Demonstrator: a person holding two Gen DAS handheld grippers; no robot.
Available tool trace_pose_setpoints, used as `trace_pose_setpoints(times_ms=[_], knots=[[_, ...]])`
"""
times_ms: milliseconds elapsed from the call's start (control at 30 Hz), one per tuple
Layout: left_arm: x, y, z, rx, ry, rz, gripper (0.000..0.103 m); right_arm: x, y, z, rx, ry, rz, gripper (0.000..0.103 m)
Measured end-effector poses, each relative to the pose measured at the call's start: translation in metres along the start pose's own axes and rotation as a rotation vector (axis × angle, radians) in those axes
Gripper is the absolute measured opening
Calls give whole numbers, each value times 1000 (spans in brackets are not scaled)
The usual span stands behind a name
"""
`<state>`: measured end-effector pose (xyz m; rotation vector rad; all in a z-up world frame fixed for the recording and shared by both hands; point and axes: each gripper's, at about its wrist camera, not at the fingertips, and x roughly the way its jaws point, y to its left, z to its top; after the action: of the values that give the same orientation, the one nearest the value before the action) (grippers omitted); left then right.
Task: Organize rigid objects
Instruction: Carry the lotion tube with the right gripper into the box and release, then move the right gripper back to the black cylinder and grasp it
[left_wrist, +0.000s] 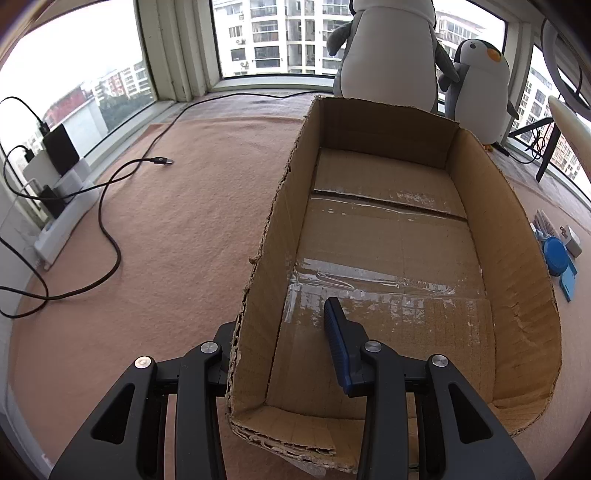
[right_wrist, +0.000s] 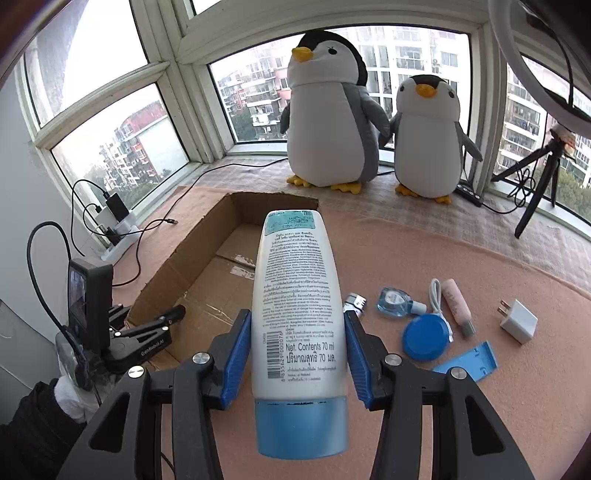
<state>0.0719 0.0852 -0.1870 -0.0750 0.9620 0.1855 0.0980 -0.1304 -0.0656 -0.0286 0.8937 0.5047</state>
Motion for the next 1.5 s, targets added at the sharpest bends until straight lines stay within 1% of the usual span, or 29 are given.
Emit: trace_pose_setpoints(times_ms=[133, 333, 500, 700, 900, 933, 1000, 1067, 1500], knots=[[0, 0, 0, -2, -3, -1, 36, 22, 23, 19, -15, 8, 30, 44], [0, 1, -1, -3, -4, -1, 36, 56, 52, 31, -18, 40, 64, 44], [0, 1, 0, -6, -5, 0, 36, 79, 68, 30, -37, 68, 69, 44], [0, 1, 0, -6, -5, 0, 36, 99, 72, 25, -45, 103, 55, 45], [0, 2, 0, -5, -5, 0, 36, 107, 74, 21, -54, 125, 60, 46], [0, 2, 0, -6, -5, 0, 36, 106, 74, 21, -55, 123, 58, 48], [0, 2, -1, -6, -5, 2, 36, 104, 75, 21, -55, 115, 60, 56], [0, 2, 0, -6, -5, 1, 36, 102, 75, 22, -58, 106, 53, 59], [0, 3, 0, -5, -6, 2, 36, 82, 59, 19, -28, 92, 62, 59]])
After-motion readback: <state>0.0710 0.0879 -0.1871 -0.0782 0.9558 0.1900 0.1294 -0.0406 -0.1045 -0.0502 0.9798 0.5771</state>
